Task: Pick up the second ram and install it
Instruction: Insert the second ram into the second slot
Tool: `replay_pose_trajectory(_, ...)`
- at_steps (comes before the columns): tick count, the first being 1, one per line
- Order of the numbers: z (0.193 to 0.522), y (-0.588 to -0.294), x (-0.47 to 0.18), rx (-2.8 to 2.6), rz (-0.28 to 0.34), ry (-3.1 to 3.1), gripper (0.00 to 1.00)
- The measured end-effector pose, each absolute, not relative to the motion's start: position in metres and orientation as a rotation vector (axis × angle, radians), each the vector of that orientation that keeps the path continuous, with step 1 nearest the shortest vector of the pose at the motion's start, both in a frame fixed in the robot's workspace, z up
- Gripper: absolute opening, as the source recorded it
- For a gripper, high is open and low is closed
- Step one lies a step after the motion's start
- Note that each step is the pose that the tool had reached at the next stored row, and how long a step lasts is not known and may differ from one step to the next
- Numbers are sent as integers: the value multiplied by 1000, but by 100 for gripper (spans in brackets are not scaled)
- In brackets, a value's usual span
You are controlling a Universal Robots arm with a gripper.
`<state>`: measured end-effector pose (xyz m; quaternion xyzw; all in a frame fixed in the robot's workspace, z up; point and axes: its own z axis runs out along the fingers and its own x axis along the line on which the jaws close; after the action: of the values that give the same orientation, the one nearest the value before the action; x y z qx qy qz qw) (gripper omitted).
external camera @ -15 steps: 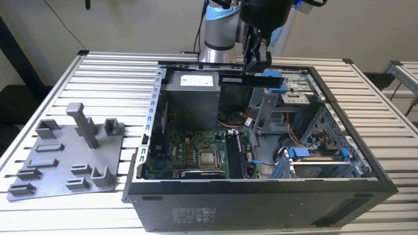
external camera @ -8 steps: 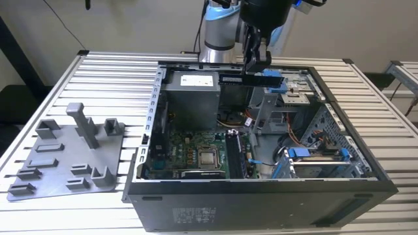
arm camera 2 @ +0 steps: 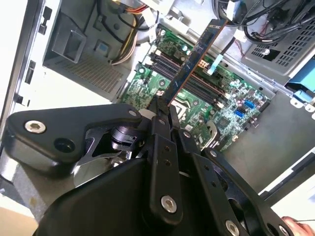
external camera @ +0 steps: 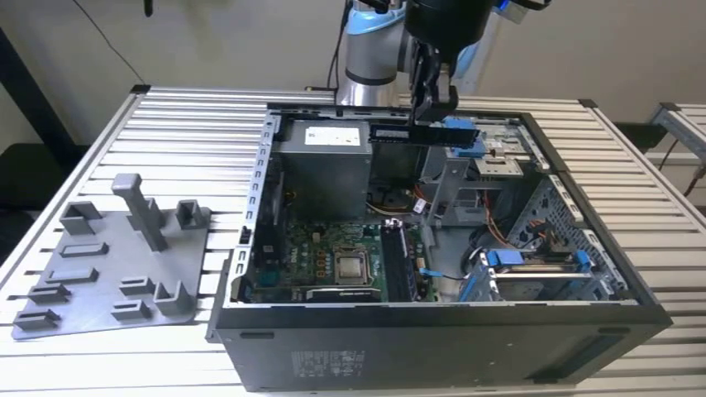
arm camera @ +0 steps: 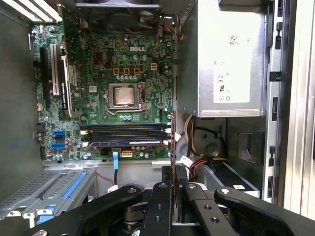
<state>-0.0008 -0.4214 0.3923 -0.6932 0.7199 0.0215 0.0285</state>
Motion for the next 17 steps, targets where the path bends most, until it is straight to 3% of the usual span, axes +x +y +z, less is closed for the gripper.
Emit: replay_pose_trajectory(17,391,-422,-1,-1946,59,2389,14)
